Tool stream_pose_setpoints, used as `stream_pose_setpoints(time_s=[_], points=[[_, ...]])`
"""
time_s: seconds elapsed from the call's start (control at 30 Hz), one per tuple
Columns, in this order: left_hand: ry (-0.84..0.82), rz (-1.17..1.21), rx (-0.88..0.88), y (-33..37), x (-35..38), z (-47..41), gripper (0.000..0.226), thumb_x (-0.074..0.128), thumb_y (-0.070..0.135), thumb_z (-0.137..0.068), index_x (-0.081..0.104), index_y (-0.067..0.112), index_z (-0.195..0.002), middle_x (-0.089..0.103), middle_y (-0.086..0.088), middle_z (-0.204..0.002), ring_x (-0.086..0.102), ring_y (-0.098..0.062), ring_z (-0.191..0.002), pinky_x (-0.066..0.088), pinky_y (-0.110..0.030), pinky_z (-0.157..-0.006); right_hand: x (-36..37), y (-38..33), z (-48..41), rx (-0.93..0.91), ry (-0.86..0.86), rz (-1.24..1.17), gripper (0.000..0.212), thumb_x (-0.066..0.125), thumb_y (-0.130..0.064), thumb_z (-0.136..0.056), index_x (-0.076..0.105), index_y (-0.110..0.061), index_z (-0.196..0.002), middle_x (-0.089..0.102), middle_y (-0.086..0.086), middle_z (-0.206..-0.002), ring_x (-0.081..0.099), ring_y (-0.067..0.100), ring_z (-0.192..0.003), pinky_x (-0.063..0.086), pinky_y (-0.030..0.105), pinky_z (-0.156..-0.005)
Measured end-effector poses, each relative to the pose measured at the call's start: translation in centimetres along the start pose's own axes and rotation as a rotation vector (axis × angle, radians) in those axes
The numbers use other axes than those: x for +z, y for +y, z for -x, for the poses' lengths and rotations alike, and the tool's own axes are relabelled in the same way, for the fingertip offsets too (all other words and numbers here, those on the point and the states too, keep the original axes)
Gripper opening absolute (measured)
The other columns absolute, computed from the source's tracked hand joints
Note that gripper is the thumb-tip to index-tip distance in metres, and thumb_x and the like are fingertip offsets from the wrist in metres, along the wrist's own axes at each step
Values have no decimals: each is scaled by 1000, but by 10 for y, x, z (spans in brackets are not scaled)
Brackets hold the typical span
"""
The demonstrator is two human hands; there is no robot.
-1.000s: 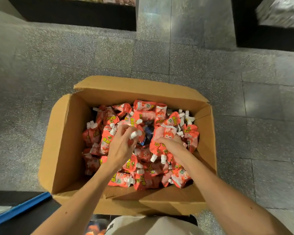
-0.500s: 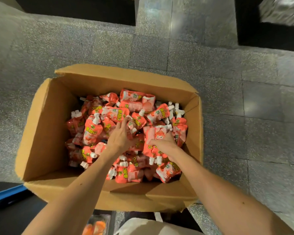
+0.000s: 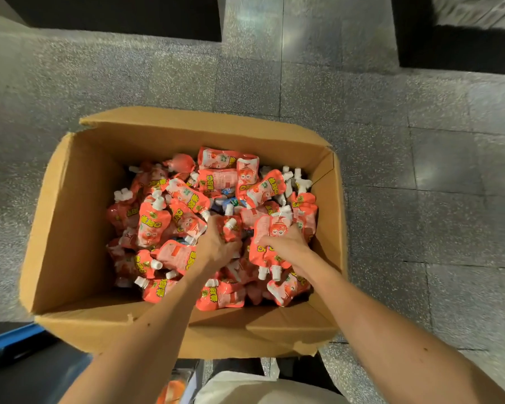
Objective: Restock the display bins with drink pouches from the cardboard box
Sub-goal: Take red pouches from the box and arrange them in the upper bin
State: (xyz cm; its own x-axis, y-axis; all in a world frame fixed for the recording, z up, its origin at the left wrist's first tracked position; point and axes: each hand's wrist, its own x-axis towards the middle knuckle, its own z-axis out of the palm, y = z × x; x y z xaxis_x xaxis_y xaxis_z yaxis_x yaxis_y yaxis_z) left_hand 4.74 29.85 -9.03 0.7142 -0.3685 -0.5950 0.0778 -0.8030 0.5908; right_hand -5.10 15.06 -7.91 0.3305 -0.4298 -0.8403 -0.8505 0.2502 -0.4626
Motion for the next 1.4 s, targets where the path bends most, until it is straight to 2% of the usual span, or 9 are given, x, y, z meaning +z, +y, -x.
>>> stream_pose_setpoints(time_s=[0.2,0.3,0.43,0.67,0.8,0.93,1.07,1.2,1.4], points=[[67,256,-16,11,-6,29,59,74,8,-79,43,25,-127,56,-3,-114,62,-18,-95,49,-25,-70,-7,3,17,-20,-55,-31,85,84,-30,-62,42,-13,-134,56,7,-129,55,24,-117,47,37,-92],[17,423,-64,25,-21,61,58,70,-6,-84,42,23,-126,55,9,-90,65,2,-57,46,-11,-47,-15,-11,34,-100,-137,-6,88,83,-32,-71,34,-10,-141,48,5,-139,49,23,-125,42,34,-93],[145,662,-54,32,-49,113,67,77,-3,-77,48,24,-131,66,5,-97,67,3,-65,53,-16,-57,-21,-49,81,-274,-286,31,104,80,-38,-78,15,-12,-155,31,6,-155,36,24,-140,35,33,-100],[319,1184,98,48,-120,252,27,67,-9,-80,62,0,-105,72,-17,-81,71,-28,-66,57,-38,-61,22,-109,209,-614,-556,145,18,76,-9,-81,60,-9,-89,68,10,-85,67,26,-83,55,41,-82],[430,1314,276,23,-156,348,48,68,3,-79,59,1,-126,70,-22,-100,72,-31,-79,61,-51,-74,75,-110,298,-810,-784,282,45,82,-24,-57,70,-6,-96,73,9,-87,71,25,-81,60,46,-81],[682,1371,271,-25,-164,468,35,73,9,-78,65,2,-111,71,-18,-89,71,-27,-70,62,-44,-64,128,-65,412,-930,-1145,413,46,72,-12,-69,64,4,-112,73,18,-101,70,26,-92,58,41,-86],[926,1403,229,-85,-139,604,25,67,15,-76,66,1,-97,72,-12,-73,70,-21,-58,59,-34,-55,181,21,515,-1007,-1417,518,17,67,-1,-82,64,-12,-94,71,-8,-73,66,4,-68,52,17,-63],[1226,1294,170,-141,-105,742,34,70,17,-69,66,5,-101,75,-7,-80,71,-15,-61,59,-29,-57,224,134,622,-1117,-1605,560,24,64,-1,-85,60,4,-107,72,-2,-81,66,7,-71,50,13,-65],[1530,953,79,-189,-79,895,46,82,2,-67,61,17,-104,75,12,-77,70,-1,-69,54,-17,-63,263,256,757,-1189,-1805,618,15,55,-2,-79,58,-16,-84,61,-12,-61,55,0,-54,45,15,-50]])
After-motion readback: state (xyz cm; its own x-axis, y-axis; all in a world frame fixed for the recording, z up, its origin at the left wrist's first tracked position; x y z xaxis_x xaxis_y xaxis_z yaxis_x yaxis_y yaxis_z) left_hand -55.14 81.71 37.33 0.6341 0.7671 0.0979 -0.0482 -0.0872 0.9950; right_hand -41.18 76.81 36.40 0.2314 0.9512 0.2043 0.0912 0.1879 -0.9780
